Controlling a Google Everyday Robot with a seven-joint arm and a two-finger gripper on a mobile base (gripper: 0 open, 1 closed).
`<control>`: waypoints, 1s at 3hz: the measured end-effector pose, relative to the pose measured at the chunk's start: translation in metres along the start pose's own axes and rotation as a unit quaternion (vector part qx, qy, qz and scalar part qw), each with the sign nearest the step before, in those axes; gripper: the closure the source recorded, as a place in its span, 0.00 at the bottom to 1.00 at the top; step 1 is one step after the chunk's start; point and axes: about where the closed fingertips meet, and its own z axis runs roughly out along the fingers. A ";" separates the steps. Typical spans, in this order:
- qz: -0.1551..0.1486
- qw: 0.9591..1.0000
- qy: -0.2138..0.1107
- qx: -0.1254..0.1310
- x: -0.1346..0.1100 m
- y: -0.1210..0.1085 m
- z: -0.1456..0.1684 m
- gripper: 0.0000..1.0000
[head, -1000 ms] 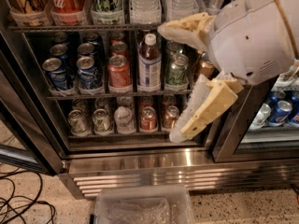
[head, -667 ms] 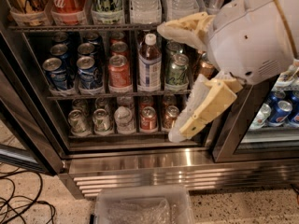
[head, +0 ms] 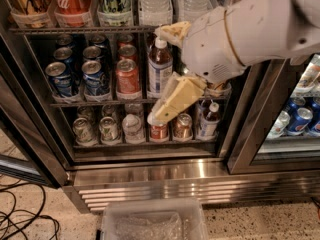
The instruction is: Pick coke can from middle shelf of fridge
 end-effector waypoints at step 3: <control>0.054 0.994 -0.066 0.072 0.043 -0.014 0.095 0.00</control>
Offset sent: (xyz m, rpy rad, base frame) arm 0.0604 0.0457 -0.1042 0.2846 -0.0331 -0.1643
